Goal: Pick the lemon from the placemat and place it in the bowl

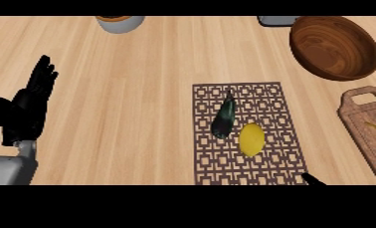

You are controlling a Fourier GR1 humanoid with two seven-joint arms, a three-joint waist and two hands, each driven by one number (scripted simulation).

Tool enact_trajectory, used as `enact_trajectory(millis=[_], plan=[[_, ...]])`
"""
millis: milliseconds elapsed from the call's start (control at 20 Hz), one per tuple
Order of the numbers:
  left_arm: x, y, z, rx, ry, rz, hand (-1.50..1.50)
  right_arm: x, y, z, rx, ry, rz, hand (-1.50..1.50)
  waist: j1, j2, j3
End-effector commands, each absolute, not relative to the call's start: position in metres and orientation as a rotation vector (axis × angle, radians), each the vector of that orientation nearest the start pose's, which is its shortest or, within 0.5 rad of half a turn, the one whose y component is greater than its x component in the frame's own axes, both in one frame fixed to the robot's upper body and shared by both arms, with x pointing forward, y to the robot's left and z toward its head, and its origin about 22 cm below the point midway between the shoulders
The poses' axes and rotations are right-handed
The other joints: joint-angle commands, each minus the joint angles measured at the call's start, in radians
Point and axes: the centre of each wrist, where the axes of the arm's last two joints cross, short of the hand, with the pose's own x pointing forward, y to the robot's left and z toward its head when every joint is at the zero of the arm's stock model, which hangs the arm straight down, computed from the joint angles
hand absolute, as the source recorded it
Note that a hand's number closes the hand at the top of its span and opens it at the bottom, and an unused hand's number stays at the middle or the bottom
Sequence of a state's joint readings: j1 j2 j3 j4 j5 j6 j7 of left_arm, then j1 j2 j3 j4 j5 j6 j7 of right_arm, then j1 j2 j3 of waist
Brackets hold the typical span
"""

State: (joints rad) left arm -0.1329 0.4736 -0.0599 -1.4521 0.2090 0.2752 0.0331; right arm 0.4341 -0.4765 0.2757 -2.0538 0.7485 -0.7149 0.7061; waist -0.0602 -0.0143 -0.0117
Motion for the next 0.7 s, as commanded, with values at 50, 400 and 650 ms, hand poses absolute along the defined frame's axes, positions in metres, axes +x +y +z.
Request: enact_trajectory(millis=[50,400,650], plan=[[0.279,0.313,0.056,0.355,-1.578,-0.055,0.0,0.118,-0.239,0.095,-1.232,-1.167,0.056,-1.5,0.046,0.013,0.004],[0.28,0.304,0.06,0.314,-1.581,-0.102,0.0,0.121,-0.221,0.131,-1.144,-0.906,0.3,-1.5,0.093,0.025,0.004],[0.29,0.294,0.065,0.317,-1.585,-0.103,0.0,0.138,-0.204,0.131,-1.042,-0.782,0.389,-1.5,0.091,0.025,0.007]])
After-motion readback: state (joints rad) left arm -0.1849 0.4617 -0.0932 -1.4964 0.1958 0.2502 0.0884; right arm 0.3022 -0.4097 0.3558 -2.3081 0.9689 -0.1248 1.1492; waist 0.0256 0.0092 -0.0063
